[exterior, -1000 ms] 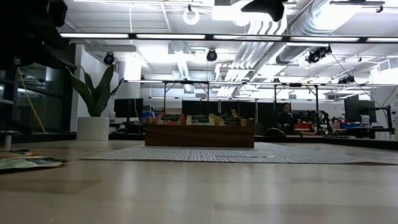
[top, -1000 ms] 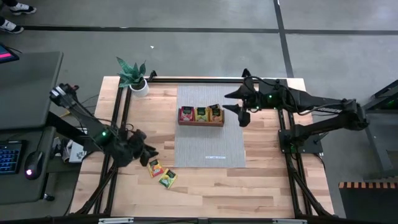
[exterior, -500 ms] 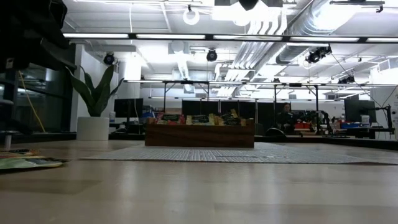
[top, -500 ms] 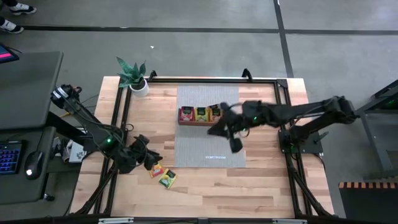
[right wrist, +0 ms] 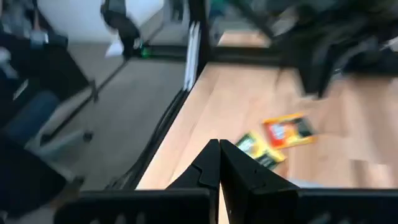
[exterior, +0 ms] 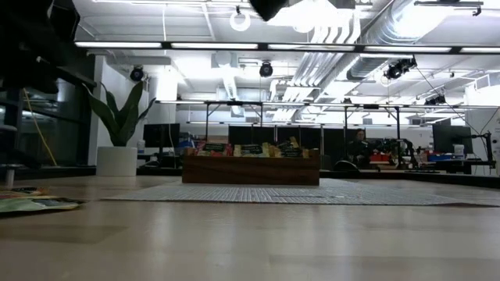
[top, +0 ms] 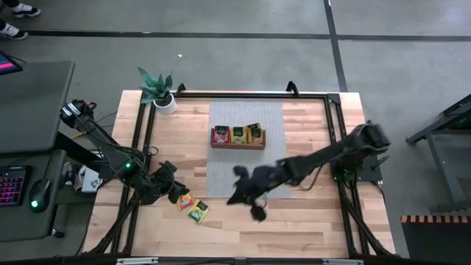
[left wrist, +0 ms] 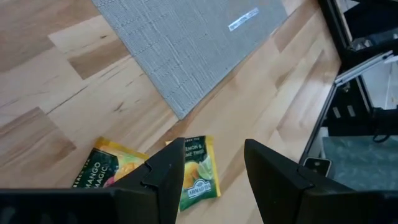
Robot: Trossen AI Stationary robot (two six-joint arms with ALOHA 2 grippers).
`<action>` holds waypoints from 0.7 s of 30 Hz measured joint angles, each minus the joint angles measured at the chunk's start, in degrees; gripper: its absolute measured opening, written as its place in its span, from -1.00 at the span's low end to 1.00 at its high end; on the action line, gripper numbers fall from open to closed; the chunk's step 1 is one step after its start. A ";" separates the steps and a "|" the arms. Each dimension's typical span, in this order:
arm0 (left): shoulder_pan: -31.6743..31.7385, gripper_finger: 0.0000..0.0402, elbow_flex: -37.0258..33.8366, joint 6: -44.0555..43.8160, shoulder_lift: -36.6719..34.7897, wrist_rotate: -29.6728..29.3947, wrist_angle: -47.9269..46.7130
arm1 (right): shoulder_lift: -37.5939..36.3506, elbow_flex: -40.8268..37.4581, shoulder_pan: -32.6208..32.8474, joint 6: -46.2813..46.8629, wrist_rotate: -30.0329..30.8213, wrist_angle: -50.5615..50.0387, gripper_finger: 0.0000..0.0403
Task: Pick & Place Tea
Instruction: Put the yellow tea bag into the middle section of the wooden organizer
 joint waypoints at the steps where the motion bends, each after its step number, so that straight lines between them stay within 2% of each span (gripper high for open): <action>1: 0.00 -0.18 0.00 -0.02 0.00 0.00 -0.02 | 2.42 2.52 0.78 -0.10 0.02 -1.45 -0.99; 3: 0.00 -0.18 0.00 -0.82 0.00 0.34 0.02 | 7.67 8.66 2.20 -0.63 0.81 -6.38 -0.99; 9: 0.00 -0.18 0.00 0.18 0.00 4.37 -0.02 | 24.29 34.87 4.59 3.59 10.18 -28.47 -1.00; 13: 0.01 -0.18 0.00 3.15 0.00 7.68 -0.19 | 35.47 52.39 4.40 10.11 10.55 -40.86 -1.00; 16: 0.00 -0.18 0.00 4.80 0.00 11.04 -1.51 | 42.51 62.73 4.15 13.77 9.86 -45.56 -1.00; 18: 0.00 -0.18 0.00 5.17 0.00 12.12 -3.52 | 45.36 64.92 4.02 16.33 9.44 -44.63 -1.00; 21: 0.02 -0.18 -0.02 4.75 0.00 12.90 -7.75 | 45.70 59.88 3.95 21.70 8.46 -38.36 -1.00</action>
